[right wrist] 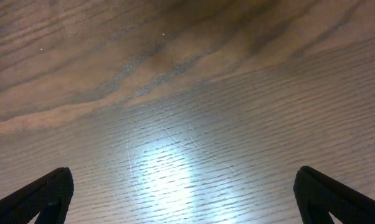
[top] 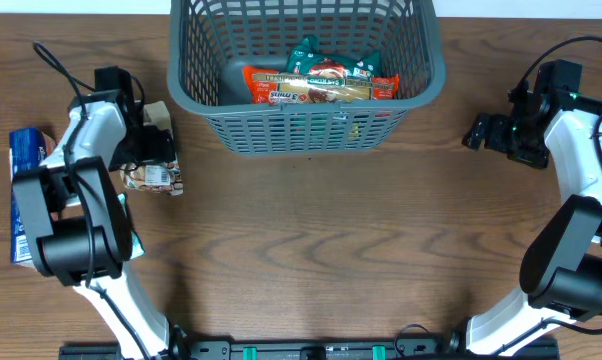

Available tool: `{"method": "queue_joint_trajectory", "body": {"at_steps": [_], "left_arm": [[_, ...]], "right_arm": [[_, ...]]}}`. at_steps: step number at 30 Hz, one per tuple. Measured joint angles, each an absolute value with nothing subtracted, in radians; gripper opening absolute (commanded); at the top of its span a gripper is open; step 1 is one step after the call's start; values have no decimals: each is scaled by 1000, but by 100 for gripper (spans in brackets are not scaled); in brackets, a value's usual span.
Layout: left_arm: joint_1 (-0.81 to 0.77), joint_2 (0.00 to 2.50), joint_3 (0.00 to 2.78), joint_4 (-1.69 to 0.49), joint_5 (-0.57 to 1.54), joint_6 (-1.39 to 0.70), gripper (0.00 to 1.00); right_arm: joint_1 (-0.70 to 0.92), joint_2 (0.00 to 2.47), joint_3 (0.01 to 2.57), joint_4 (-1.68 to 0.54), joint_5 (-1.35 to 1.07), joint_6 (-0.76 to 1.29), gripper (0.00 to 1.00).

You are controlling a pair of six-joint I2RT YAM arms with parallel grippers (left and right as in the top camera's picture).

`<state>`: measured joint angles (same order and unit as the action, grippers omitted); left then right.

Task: Pack container
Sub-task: 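Grasp the brown paper Pantree bag with the left gripper, then carry the paper bag over the basket and drop it in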

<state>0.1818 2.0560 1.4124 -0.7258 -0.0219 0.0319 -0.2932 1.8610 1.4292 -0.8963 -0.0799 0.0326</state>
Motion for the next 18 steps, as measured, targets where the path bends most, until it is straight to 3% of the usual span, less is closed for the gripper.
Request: {"method": "queue_joint_trajectory", "body": {"at_steps": [2, 8, 12, 18], "left_arm": [[182, 2056, 1412, -726, -22, 28, 92], [182, 2057, 1412, -752, -23, 23, 33], [181, 2053, 1412, -788, -22, 27, 6], [182, 1982, 1411, -865, -27, 27, 6]], "right_arm": [[-293, 1861, 1429, -896, -80, 33, 99], [-293, 1861, 1429, -896, -81, 33, 99], [-293, 1861, 1429, -897, -80, 33, 99], [-293, 1861, 1429, -901, -81, 33, 99]]}}
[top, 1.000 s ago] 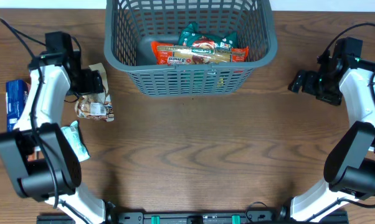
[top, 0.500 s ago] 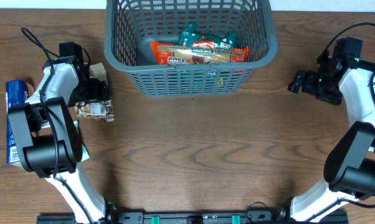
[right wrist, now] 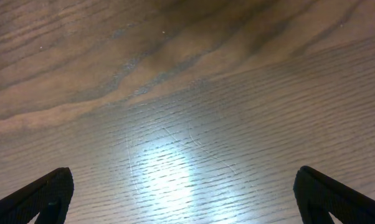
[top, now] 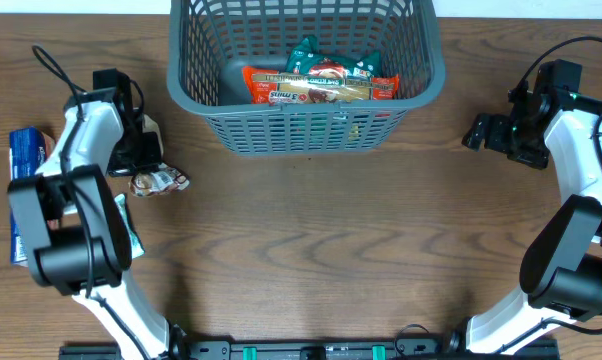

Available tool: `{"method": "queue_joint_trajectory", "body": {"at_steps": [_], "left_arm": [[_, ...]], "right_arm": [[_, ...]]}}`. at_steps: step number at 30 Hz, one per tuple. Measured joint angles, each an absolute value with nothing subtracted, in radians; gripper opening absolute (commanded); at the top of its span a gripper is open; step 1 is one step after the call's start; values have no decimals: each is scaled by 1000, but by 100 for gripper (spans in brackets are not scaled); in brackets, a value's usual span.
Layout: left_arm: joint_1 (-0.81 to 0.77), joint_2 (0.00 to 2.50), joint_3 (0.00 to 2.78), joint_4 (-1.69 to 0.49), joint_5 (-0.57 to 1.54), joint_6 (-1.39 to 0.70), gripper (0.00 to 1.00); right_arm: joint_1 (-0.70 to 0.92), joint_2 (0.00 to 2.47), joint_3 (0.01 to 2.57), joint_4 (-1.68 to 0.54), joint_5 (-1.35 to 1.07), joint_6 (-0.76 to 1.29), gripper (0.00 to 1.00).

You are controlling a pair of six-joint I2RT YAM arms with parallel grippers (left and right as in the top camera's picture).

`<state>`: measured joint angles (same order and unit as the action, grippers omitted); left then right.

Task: Pack container
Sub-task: 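Carry the paper bag over the basket and drop it in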

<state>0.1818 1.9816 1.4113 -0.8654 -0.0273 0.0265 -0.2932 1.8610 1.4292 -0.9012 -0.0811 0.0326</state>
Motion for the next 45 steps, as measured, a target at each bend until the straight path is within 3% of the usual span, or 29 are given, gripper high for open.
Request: {"method": "queue_joint_trajectory", "body": {"at_steps": [6, 17, 24, 31, 41, 43, 44, 45], "left_arm": [[182, 1787, 1462, -988, -30, 20, 6], [168, 1596, 1974, -1106, 88, -30, 5], [-66, 1595, 2172, -966, 194, 162, 6], [-314, 1671, 2177, -907, 221, 494, 6], [-348, 2038, 2177, -920, 172, 686, 7], [-348, 2104, 2177, -937, 150, 690, 64], [-348, 2130, 2175, -945, 146, 688, 82], [-348, 2155, 2175, -958, 138, 681, 82]], "right_arm": [[-293, 1861, 1429, -905, -81, 33, 99], [-293, 1861, 1429, -915, -81, 23, 99], [-293, 1861, 1429, -923, -81, 18, 99], [-293, 1861, 1429, -935, -82, 17, 99], [-293, 1861, 1429, -953, -88, 15, 99], [-293, 1861, 1429, -955, -97, 14, 99], [-293, 1861, 1429, -957, -101, 14, 99], [-293, 1861, 1429, -957, -104, 14, 99]]}}
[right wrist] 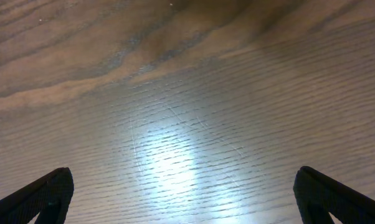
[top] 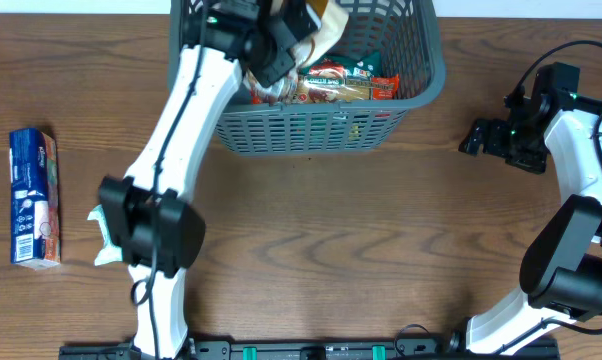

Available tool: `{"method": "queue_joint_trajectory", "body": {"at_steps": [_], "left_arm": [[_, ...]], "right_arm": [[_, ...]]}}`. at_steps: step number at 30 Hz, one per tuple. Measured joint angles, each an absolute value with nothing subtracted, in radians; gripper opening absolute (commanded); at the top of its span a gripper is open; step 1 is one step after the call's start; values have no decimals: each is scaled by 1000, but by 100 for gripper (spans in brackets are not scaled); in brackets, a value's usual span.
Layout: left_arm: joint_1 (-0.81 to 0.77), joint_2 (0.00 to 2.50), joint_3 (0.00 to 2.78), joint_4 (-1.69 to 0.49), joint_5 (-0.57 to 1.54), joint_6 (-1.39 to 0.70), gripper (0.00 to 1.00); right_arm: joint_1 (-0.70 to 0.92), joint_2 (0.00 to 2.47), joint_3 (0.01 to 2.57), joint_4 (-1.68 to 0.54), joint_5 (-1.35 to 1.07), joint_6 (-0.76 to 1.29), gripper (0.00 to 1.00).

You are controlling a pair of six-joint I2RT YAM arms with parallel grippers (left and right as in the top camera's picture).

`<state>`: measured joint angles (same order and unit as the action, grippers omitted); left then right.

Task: Pack container
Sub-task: 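Carry the paper bag over the basket and drop it in, then return the left gripper to the mint-green snack and grasp it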

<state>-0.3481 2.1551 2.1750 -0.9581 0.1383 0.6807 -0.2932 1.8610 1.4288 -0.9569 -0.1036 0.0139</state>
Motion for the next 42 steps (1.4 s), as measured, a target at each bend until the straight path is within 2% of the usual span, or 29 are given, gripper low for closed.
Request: {"method": "queue_joint_trajectory", "body": {"at_steps": [9, 13, 22, 25, 31, 36, 42], "left_arm": [[-348, 2117, 2172, -1054, 97, 659, 96], [-348, 1962, 2173, -1058, 39, 654, 100], [-333, 1514, 2234, -1221, -110, 554, 99], [-273, 1437, 2238, -1337, -151, 445, 99], [-24, 1400, 2186, -1549, -199, 194, 99], [132, 1325, 1960, -1507, -205, 88, 99], [186, 1100, 1575, -1423, -185, 47, 98]], "right_arm": [[-293, 1861, 1428, -957, -113, 10, 99], [-293, 1861, 1428, -957, -116, 10, 99], [-293, 1861, 1428, -957, -116, 3, 99], [-293, 1861, 1428, -956, -116, -3, 99], [-293, 1861, 1428, -954, -116, -11, 99], [-293, 1861, 1428, -944, -116, -12, 99], [-293, 1861, 1427, -944, -118, -12, 99]]}}
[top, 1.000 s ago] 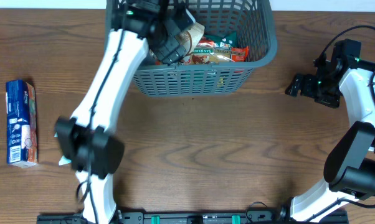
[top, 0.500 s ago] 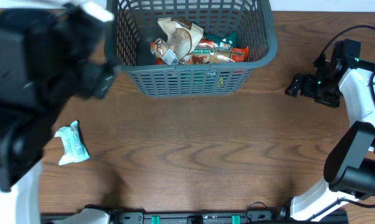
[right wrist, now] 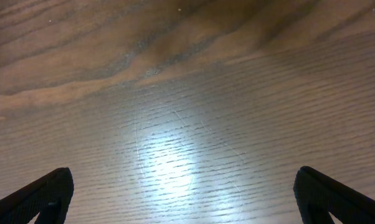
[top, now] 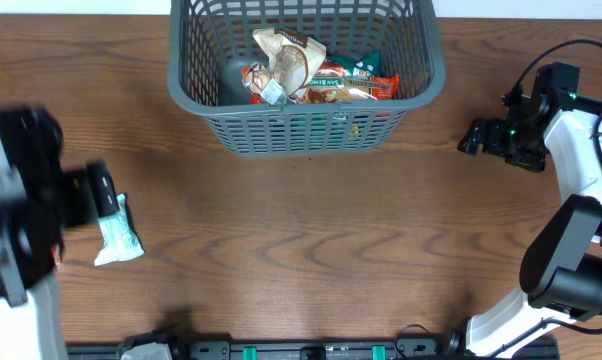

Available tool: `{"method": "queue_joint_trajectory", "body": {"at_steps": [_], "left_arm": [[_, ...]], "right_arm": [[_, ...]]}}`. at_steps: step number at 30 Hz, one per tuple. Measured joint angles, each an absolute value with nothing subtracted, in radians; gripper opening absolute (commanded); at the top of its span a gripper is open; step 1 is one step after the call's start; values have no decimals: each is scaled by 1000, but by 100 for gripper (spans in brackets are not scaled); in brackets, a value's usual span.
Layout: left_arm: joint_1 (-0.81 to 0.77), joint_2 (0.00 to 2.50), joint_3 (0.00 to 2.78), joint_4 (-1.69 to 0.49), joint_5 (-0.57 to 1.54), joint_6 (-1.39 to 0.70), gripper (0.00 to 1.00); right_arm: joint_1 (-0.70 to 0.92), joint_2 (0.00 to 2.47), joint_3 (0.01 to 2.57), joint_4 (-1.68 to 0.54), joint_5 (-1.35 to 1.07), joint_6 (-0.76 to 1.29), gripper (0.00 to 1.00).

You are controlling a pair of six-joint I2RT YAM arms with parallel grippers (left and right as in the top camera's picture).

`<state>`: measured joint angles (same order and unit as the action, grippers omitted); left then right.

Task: Pack container
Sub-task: 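Return the left gripper to the mint-green snack and grasp it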

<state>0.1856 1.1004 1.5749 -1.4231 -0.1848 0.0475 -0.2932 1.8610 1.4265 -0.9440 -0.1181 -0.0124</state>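
Observation:
The grey mesh basket [top: 421,85] stands at the back middle of the table. Inside it a crumpled tan and white packet [top: 284,58] lies on top of red and green snack packets [top: 353,82]. On the table at the left lies a teal and white packet [top: 117,238]. My left arm [top: 21,215] is a large blur at the left edge. Its dark gripper end [top: 93,192] is just above the teal packet, with the fingers not made out. My right gripper [top: 473,135] hangs open over bare wood right of the basket, its fingertips [right wrist: 47,196] wide apart with nothing between them.
The dark wooden table [top: 311,240] stretches in front of the basket. The blurred left arm covers the table's left edge, so whatever lies there is hidden. The right arm's cables [top: 571,50] loop at the back right.
My left arm has moved from over the basket to the table's left edge. The tan and white packet it held now lies in the basket. The right gripper has barely shifted.
My left gripper was at a tan and white packet on the table left of the basket, beside a blue box. Later it held that packet over the basket. Now the packet rests in the basket and the arm is back at the left. The right gripper stayed open throughout.

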Motion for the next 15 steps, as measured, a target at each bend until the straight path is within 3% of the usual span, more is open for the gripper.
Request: {"method": "queue_joint_trajectory", "body": {"at_steps": [7, 15], "left_arm": [[217, 900, 1202, -1277, -119, 33, 98], [307, 1056, 945, -965, -52, 1, 99]], "right_arm": [[-293, 1861, 1425, -944, -119, -15, 99], [-293, 1861, 1425, -944, -119, -15, 99]]}}
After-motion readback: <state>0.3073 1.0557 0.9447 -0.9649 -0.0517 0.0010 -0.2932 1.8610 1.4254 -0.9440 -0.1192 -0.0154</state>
